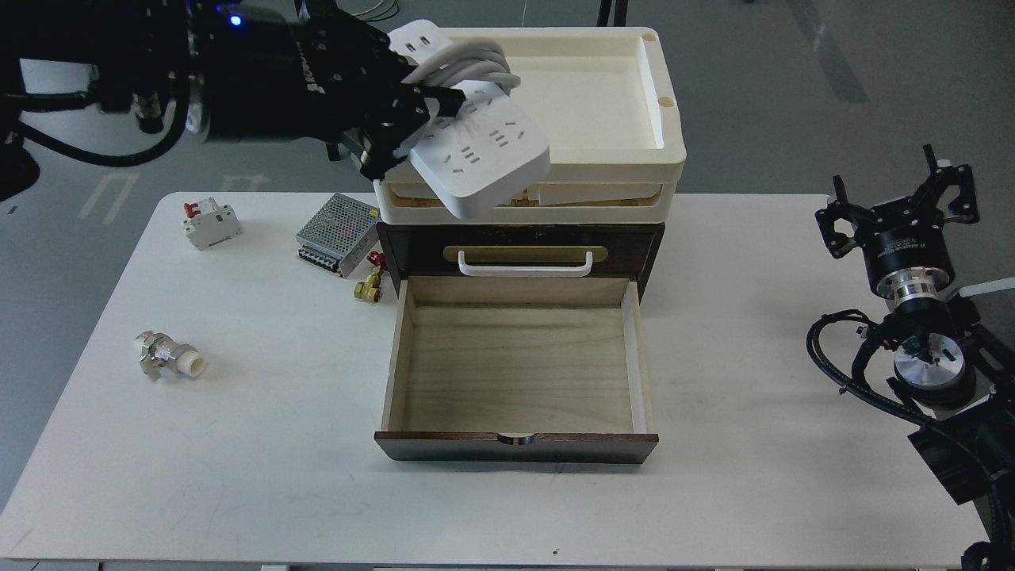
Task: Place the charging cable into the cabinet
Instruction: 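Lift the power strip and carry it over the open drawer, then lower the power strip into the open drawer and open the left gripper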
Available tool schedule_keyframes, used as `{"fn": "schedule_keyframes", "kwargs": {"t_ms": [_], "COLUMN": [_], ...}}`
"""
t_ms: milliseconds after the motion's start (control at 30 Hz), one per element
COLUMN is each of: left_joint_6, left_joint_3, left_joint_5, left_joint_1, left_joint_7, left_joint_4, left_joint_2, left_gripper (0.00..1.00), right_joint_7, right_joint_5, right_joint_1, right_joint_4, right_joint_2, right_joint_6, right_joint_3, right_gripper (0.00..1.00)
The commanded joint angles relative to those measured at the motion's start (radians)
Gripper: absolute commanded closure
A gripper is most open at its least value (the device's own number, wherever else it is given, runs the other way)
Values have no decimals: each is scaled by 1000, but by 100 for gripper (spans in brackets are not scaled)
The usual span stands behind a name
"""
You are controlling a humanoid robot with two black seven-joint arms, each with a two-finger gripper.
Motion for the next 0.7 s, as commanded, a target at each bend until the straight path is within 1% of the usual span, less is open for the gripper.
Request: {"fn": "schedule_keyframes", "kwargs": {"t_ms": [0,100,167,267,333,400,533,667], "left_joint_6": [-6,-6,-6,-6,-6,-6,-6,-6], "left_joint_3": [35,79,89,93,93,86,81,81], "left_joint_5": [26,34,37,40,64,121,219,236], "left_joint_1": [33,122,201,303,358,400,475,567], "left_joint_7": [48,99,130,168,202,222,214,227], "left_joint_4": [-5,-6,-6,11,67,136,262,287], "left_joint_2": [-150,-245,-308,-355,-388,-430,-469,-507], "left_gripper": [95,95,94,94,94,94,94,94], "right_joint_7": [0,0,1,1,1,1,1,1], "right_joint_5": [0,0,0,0,0,0,0,0], "right_joint_1": [1,1,-1,-2,-4,-4,-4,-4], "right_joint_4": [0,2,3,3,5,5,3,3], "right_joint_2": [0,0,0,0,0,0,0,0], "right_joint_6": [0,0,0,0,0,0,0,0], "right_joint_3": [0,0,0,0,0,0,0,0], "right_gripper": [0,0,0,0,0,0,0,0]}}
